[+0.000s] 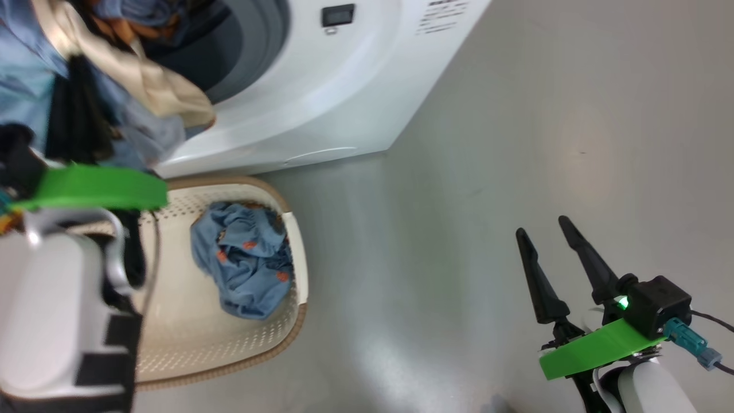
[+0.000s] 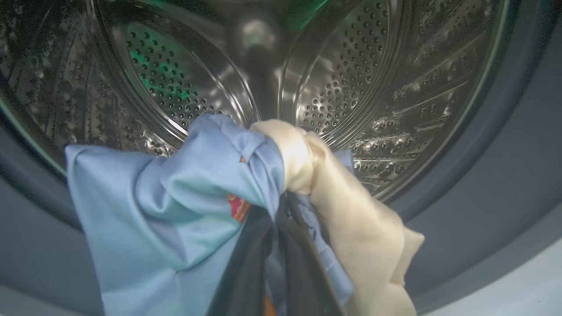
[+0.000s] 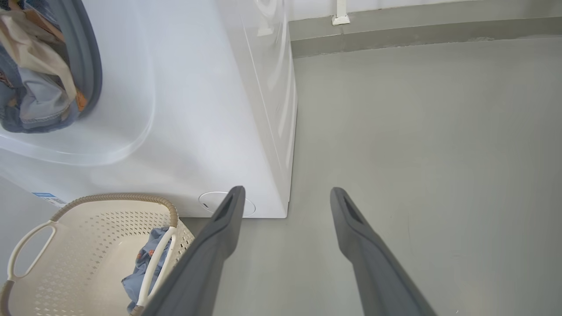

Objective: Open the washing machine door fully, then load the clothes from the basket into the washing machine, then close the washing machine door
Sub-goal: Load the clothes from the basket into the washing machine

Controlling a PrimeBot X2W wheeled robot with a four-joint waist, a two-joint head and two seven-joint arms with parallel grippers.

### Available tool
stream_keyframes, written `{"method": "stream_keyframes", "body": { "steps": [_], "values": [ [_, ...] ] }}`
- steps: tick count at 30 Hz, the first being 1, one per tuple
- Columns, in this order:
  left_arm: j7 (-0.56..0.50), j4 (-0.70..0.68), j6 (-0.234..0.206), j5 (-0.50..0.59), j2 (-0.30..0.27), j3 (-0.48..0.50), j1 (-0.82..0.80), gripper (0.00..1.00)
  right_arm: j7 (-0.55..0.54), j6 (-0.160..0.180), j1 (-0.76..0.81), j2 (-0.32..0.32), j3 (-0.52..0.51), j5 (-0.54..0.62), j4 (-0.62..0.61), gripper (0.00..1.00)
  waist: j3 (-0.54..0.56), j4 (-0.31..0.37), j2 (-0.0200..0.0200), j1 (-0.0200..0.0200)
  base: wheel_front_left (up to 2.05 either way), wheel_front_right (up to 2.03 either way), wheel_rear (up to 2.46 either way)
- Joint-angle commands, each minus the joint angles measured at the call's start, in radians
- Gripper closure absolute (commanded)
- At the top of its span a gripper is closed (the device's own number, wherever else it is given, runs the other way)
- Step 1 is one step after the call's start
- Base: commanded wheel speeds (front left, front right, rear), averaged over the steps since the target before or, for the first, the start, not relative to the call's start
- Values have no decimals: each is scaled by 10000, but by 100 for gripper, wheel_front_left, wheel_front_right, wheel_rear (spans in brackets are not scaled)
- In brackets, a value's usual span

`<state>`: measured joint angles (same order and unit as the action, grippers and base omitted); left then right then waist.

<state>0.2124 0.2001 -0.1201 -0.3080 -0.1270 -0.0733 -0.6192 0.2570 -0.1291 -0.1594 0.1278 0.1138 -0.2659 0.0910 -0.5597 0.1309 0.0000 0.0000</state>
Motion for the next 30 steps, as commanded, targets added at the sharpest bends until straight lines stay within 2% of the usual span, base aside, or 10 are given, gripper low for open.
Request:
{"method": "stream_keyframes", "body": {
  "steps": [1,5,10,20,25,30],
  "values": [
    [-51,-73,-78,78,-442,403,-308,100,48,-16,305,4,255,-124,-161,0,185,360,0,0,0,0,0],
    [-134,892,-143,14,-793,694,-1240,100,48,-16,382,-80,380,-171,-72,0,256,714,0,0,0,0,0],
    [-99,2754,-41,148,-1447,828,-2666,100,48,-16,465,-78,562,-233,34,0,215,1131,0,0,0,0,0],
    [332,5915,125,810,-2402,484,-5507,100,48,-16,376,35,919,-387,114,0,-404,1793,0,0,0,0,0],
    [455,7116,157,1016,-2963,477,-6132,100,48,-16,450,110,986,-400,200,0,-562,2147,0,0,0,0,0],
    [479,7846,139,1097,-3147,433,-6488,100,48,-16,564,133,939,-431,209,0,-668,2256,0,0,0,0,0]
  ]
}}
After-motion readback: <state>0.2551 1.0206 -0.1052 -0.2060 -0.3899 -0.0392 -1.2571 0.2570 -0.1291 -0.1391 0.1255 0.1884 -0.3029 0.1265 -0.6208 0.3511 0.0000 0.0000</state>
